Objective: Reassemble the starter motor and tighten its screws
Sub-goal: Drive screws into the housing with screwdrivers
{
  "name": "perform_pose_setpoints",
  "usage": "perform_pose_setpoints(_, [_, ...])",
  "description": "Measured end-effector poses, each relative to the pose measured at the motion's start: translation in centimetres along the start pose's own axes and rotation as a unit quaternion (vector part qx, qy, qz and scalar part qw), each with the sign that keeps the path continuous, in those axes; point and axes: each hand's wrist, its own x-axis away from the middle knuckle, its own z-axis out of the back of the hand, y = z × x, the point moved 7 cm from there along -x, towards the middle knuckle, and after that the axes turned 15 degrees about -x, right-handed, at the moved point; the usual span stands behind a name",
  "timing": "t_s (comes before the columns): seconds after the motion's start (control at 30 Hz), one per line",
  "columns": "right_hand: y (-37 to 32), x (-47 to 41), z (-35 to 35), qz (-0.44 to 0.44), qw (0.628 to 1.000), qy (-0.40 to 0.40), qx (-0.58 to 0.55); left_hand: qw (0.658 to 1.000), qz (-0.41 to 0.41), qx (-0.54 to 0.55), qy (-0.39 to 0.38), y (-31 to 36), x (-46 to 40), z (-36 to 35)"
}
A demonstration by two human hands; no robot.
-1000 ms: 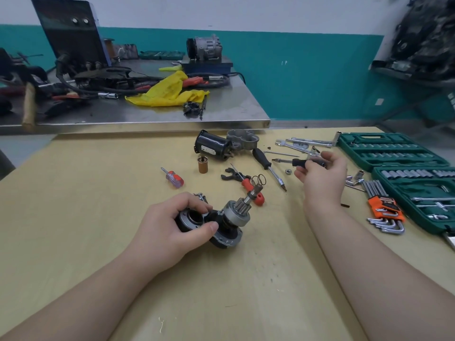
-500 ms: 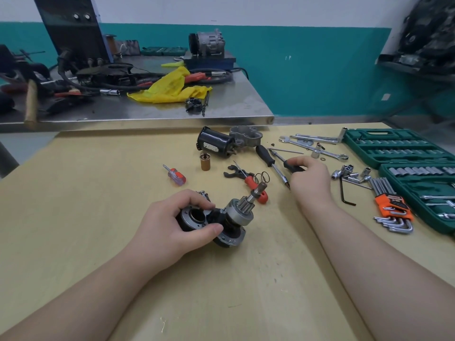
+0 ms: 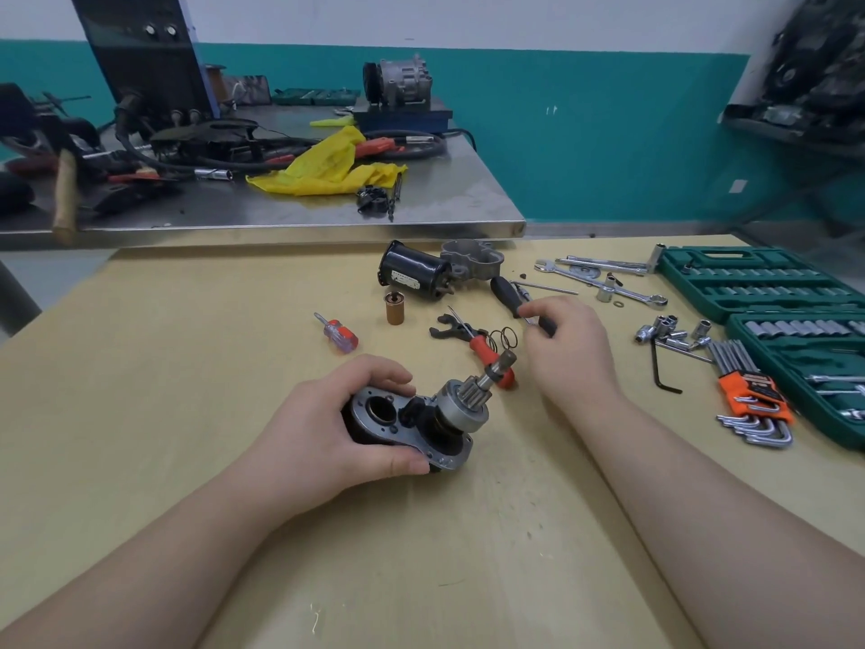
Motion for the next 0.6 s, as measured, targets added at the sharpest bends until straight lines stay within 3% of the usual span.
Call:
perform_pose_setpoints(0.1, [-2.0, 1.5, -2.7, 0.104, 0.988, -0.105, 0.05, 0.999, -0.002, -0.036, -0.018, 0.0, 0.0, 0.1])
perform_pose_setpoints(0.23, [-1.4, 2.4, -5.0, 0.098, 0.963, -0.214, 0.131, 0.997, -0.014, -0.077, 0.012, 0.1, 0.3, 1.7])
perform_pose_setpoints(0.4, [-1.2, 2.0, -4.6, 0.09, 0.964, -0.214, 0.127, 0.985, 0.075, -0.003, 0.154, -2.3, 0.2, 7.0])
perform_pose_setpoints(0.6, [-1.2, 2.1, -4.7, 0.083, 0.963, -0.221, 0.128, 0.934, 0.201, 0.101, 0.277, -8.6, 0.3, 11.1])
